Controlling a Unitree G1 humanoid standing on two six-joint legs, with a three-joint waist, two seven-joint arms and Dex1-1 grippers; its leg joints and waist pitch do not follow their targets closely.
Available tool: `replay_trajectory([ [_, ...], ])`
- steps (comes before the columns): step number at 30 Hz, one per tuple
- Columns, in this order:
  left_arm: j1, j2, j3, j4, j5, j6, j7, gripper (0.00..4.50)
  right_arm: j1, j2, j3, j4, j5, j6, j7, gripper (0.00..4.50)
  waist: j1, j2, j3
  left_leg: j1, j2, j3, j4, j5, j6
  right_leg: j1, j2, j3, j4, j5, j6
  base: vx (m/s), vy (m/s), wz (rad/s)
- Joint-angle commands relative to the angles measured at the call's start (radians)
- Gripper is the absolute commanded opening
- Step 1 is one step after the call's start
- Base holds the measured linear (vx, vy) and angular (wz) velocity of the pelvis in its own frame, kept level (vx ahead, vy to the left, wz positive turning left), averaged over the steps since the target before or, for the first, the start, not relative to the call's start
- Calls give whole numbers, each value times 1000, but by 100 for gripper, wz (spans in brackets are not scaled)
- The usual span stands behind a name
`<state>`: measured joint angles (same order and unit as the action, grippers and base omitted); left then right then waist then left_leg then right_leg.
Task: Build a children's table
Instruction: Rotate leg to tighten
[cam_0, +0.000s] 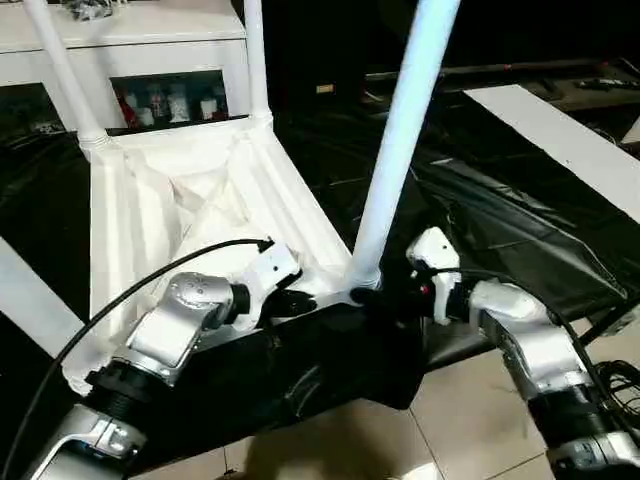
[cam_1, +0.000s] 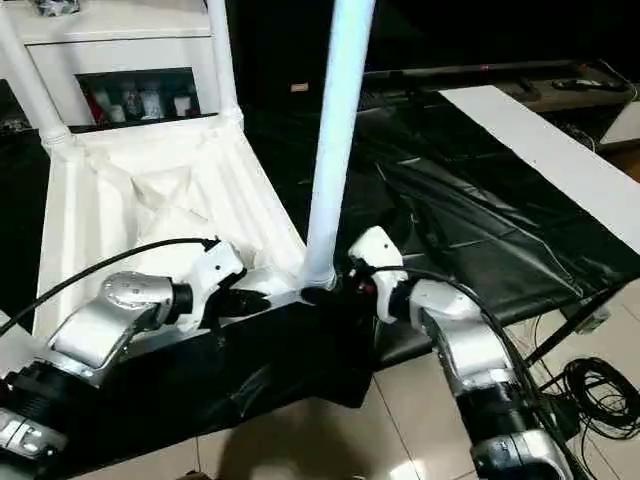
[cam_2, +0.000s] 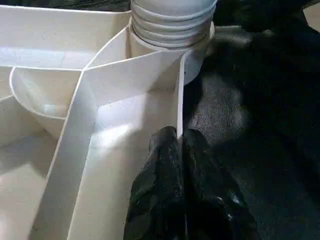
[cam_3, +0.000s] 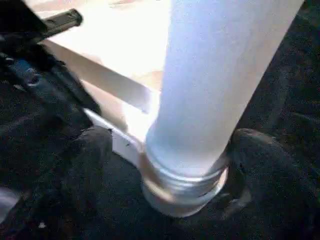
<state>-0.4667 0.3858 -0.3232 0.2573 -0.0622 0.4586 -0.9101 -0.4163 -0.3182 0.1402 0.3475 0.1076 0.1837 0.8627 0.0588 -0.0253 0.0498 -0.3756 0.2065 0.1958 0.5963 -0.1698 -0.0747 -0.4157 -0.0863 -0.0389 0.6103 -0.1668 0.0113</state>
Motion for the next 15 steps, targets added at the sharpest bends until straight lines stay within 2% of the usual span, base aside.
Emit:
replay_trajectory([
  [1,25,-10,-21,-10,-2,16,-4,0,-25,7,8,45,-31,-36,-34,441,-3,-5,-48,13,16,-15,-82,-334,1,31,-38,27,-91,-423,-140,0,0,0],
  [8,31,4,-24,-19,6,20,-9,0,-74,38,2,123,-23,-57,-48,441,-2,-4,-49,12,17,-12,-82,-311,13,32,-36,29,-83,-348,-163,0,0,0],
  [12,31,10,-22,-24,8,22,-11,0,-83,45,3,150,-19,-76,-39,441,-3,-6,-46,12,17,-12,-83,-328,11,30,-37,28,-88,-379,-158,0,0,0],
  [15,33,14,-21,-28,8,24,-12,0,-88,48,4,169,-20,-91,-35,415,-4,-6,-46,11,18,-14,-85,-336,7,30,-39,28,-89,-401,-150,0,0,0],
])
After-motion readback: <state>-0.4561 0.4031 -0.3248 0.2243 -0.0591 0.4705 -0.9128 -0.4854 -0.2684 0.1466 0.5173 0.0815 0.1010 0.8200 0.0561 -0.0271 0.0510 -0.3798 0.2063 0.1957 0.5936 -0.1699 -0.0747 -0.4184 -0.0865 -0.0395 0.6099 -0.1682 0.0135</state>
